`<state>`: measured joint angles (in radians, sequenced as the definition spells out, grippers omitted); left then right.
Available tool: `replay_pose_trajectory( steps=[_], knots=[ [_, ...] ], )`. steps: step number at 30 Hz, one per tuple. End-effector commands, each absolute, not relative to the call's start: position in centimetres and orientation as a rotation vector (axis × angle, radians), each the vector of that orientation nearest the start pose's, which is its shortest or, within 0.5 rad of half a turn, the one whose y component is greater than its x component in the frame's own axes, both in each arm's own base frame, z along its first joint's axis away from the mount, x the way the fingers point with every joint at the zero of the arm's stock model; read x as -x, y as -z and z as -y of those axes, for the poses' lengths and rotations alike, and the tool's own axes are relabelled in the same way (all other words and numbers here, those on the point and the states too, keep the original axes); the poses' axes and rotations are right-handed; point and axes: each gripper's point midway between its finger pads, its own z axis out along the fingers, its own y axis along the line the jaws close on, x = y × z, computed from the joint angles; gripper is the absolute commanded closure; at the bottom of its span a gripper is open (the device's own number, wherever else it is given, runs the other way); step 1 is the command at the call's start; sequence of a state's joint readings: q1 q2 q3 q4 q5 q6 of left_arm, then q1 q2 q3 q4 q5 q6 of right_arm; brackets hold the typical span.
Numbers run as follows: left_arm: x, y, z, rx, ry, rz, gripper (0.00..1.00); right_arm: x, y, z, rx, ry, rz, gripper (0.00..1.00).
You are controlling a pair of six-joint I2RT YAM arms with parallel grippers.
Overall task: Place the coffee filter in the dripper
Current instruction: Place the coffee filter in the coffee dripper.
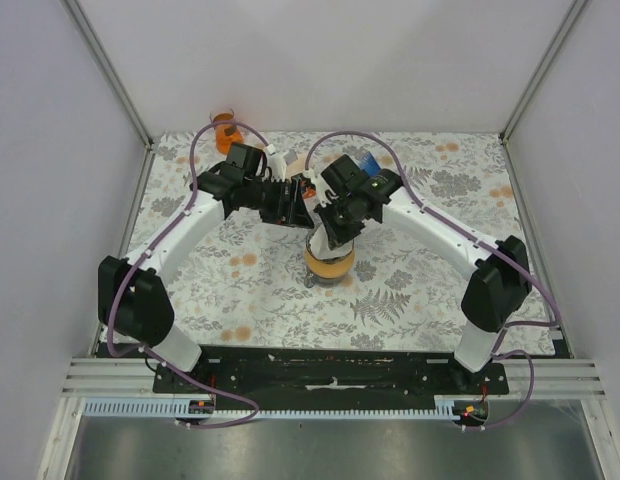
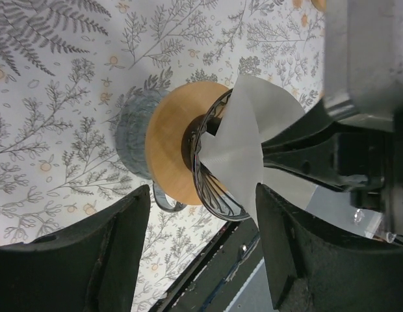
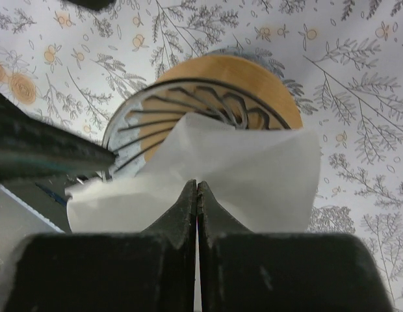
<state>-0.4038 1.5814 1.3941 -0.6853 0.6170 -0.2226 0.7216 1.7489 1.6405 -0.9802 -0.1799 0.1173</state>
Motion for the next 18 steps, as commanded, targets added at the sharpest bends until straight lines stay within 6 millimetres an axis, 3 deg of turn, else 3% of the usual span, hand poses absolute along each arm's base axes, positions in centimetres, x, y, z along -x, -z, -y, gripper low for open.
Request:
replay_pose_trajectory(
  steps=[1,18],
  knots=[
    [-29.8,-21.5,26.0,-0.467,1.147,-2.401,0.28,-28.7,-16.4,-31.1,0.831,-0.501,-2.538,1.00],
    [-28.7,-20.0,26.6,-0.482,1.222,-2.430,0.37,-30.2,-9.6,-30.2,0.775,-0.220,-2.592,1.00]
  ],
)
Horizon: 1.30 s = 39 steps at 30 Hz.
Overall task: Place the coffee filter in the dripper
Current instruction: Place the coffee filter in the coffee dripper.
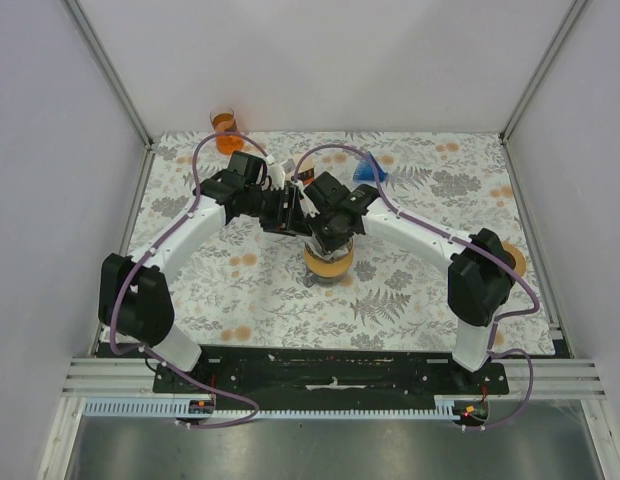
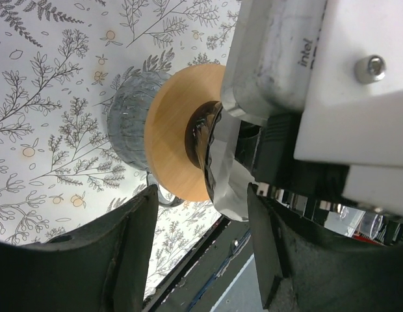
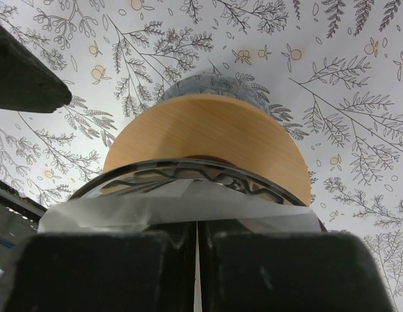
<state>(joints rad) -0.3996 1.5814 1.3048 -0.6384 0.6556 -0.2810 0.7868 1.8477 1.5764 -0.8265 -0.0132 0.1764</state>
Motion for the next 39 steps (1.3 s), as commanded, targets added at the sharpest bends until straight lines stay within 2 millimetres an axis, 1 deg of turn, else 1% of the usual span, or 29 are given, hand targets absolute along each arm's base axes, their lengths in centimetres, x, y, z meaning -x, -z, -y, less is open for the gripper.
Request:
replay_pose_trajectory(
  steps=[1,3,7,10,12,16,20,23,25,28,30,32,33,36,39],
  knots=[
    [-28.7,-19.8,26.5,-0.486,1.217,-2.428,0.37,-30.2,-9.2,-30.1,0.779,-0.213,-2.599,1.00],
    [-28.6,-19.5,26.5,-0.486,1.216,-2.430,0.37,-30.1,-8.8,-30.2,0.784,-0.210,-2.606,1.00],
    [-28.6,-18.8,26.5,-0.487,1.203,-2.442,0.47,-30.2,-9.2,-30.4,0.782,-0.223,-2.593,1.00],
    [-28.5,-18.6,27.0,-0.503,1.207,-2.445,0.51,-30.4,-9.5,-30.5,0.788,-0.227,-2.583,1.00],
    [-28.5,-18.9,27.3,-0.513,1.207,-2.437,0.53,-30.3,-9.2,-30.5,0.793,-0.228,-2.591,1.00],
    [-28.9,-18.8,27.1,-0.515,1.177,-2.436,0.56,-29.9,-7.6,-30.2,0.805,-0.209,-2.626,1.00],
    [-28.6,-18.3,27.1,-0.516,1.175,-2.448,0.59,-29.2,-5.4,-30.3,0.834,-0.218,-2.683,1.00],
    [-28.4,-17.8,27.3,-0.523,1.174,-2.453,0.61,-29.0,-4.6,-30.3,0.843,-0.218,-2.704,1.00],
    [-28.3,-17.7,27.5,-0.528,1.175,-2.456,0.63,-29.0,-4.3,-30.3,0.844,-0.215,-2.708,1.00],
    [-28.5,-17.4,27.4,-0.523,1.154,-2.462,0.69,-28.8,-4.4,-30.4,0.848,-0.220,-2.714,1.00],
    [-28.7,-17.2,27.3,-0.519,1.136,-2.465,0.76,-29.0,-4.9,-30.5,0.846,-0.224,-2.703,1.00],
    [-28.7,-17.1,27.2,-0.521,1.126,-2.467,0.83,-29.2,-6.0,-30.7,0.849,-0.235,-2.682,1.00],
    [-28.7,-17.1,27.1,-0.521,1.122,-2.466,0.86,-29.4,-7.1,-30.8,0.849,-0.246,-2.661,1.00],
    [-29.0,-17.3,26.9,-0.532,1.086,-2.461,0.97,-30.1,-11.0,-31.5,0.839,-0.297,-2.569,1.00],
    [-29.3,-17.5,26.6,-0.547,1.054,-2.450,0.98,-30.6,-14.5,-31.8,0.835,-0.338,-2.479,0.95]
  ],
)
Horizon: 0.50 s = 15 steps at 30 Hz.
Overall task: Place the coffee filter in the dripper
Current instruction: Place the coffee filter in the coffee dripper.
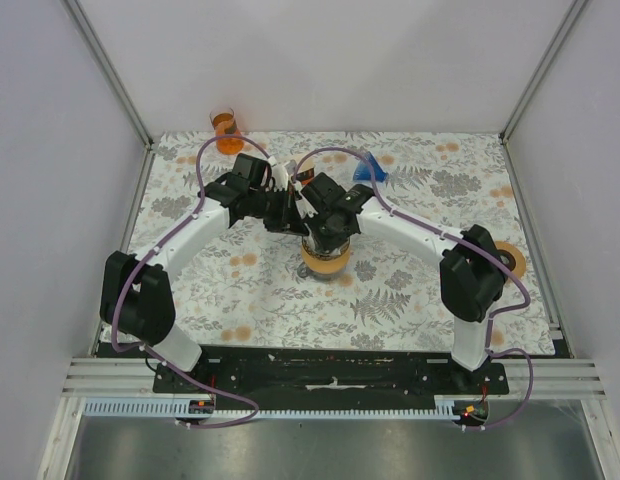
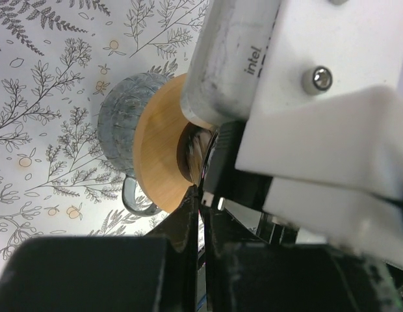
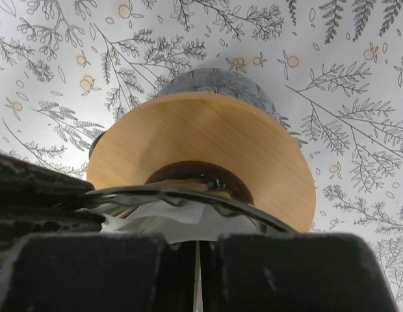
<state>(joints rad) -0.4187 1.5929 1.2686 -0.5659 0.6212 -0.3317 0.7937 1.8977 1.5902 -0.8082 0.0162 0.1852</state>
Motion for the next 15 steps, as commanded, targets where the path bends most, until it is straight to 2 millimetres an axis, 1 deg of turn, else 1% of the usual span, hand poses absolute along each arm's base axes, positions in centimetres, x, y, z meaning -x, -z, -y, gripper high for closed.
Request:
replay_pose_trajectory(
  steps=[1,3,5,10,13,15],
  knots=[
    [-29.3,-17.6,26.6,-0.551,1.048,-2.447,0.98,-30.7,-15.6,-31.9,0.837,-0.349,-2.450,0.93],
    [-29.4,-17.7,26.5,-0.552,1.039,-2.443,0.98,-30.6,-17.0,-32.4,0.861,-0.395,-2.410,0.91],
    [-29.4,-17.8,26.5,-0.557,1.040,-2.441,0.98,-30.6,-17.7,-32.6,0.882,-0.410,-2.383,0.87],
    [-29.4,-18.0,26.5,-0.567,1.028,-2.433,0.98,-30.3,-18.5,-32.8,0.927,-0.443,-2.350,0.81],
    [-29.5,-18.0,26.4,-0.567,1.024,-2.433,0.98,-30.0,-19.7,-32.9,0.959,-0.482,-2.314,0.77],
    [-29.5,-18.1,26.4,-0.569,1.022,-2.428,0.98,-29.7,-20.8,-33.2,0.997,-0.517,-2.267,0.74]
  ],
)
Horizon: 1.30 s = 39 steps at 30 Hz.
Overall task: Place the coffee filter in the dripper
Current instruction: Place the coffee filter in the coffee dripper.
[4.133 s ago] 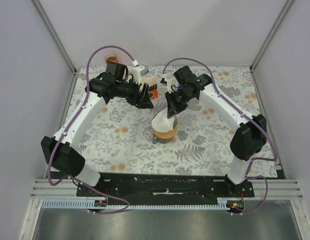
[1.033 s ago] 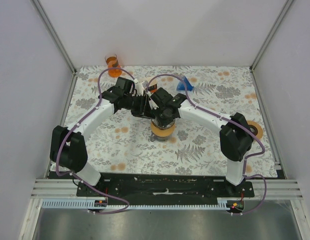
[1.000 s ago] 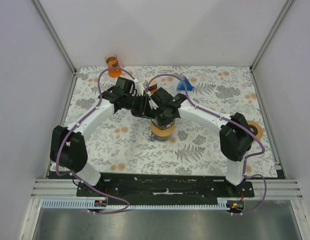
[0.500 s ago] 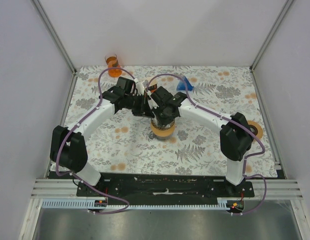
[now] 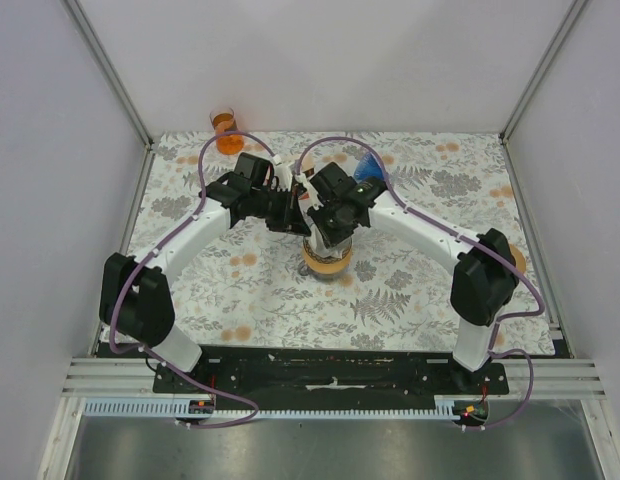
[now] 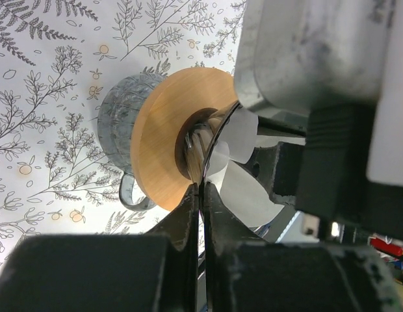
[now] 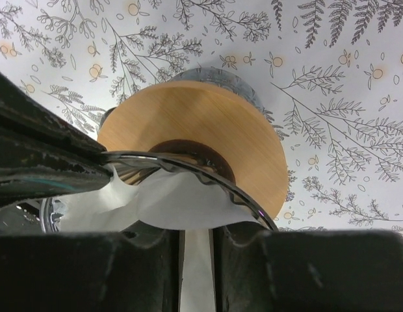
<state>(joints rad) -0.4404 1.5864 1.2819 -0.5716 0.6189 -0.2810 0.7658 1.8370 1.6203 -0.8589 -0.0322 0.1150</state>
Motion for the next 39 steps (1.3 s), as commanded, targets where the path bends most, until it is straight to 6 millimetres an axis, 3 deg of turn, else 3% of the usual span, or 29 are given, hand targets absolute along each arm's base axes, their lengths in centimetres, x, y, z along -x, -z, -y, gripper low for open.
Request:
replay_pose_trajectory(
  steps=[1,7,13,15,20,23,25,32,37,39],
  knots=[
    [-29.5,-18.0,26.4,-0.571,1.023,-2.430,0.98,-29.7,-21.7,-33.2,1.037,-0.526,-2.218,0.72],
    [-29.5,-17.8,26.4,-0.575,1.019,-2.433,0.98,-28.3,-26.2,-34.0,1.239,-0.628,-1.937,0.54],
    [-29.5,-17.7,26.3,-0.578,1.013,-2.436,0.98,-28.2,-26.1,-34.3,1.364,-0.645,-1.850,0.49],
    [-29.5,-17.5,26.2,-0.579,1.008,-2.443,0.98,-27.5,-26.9,-34.2,1.416,-0.685,-1.798,0.48],
    [-29.6,-17.6,26.1,-0.583,0.998,-2.443,0.98,-24.9,-28.8,-31.9,1.639,-0.685,-1.472,0.43],
    [-29.8,-17.7,26.0,-0.591,0.982,-2.442,0.98,-23.5,-27.5,-30.4,1.823,-0.581,-1.213,0.35],
    [-29.9,-17.7,26.0,-0.590,0.979,-2.441,0.98,-23.1,-25.7,-29.8,1.947,-0.497,-1.051,0.27],
    [-29.8,-17.4,26.2,-0.595,0.988,-2.450,0.98,-26.0,-22.8,-29.5,2.115,-0.266,-0.971,0.22],
    [-29.8,-17.2,26.0,-0.590,0.986,-2.459,0.98,-26.3,-20.5,-29.3,2.232,-0.171,-0.985,0.23],
    [-29.9,-17.3,26.0,-0.589,0.988,-2.454,0.98,-25.4,-19.8,-28.6,2.273,-0.186,-1.014,0.23]
  ],
)
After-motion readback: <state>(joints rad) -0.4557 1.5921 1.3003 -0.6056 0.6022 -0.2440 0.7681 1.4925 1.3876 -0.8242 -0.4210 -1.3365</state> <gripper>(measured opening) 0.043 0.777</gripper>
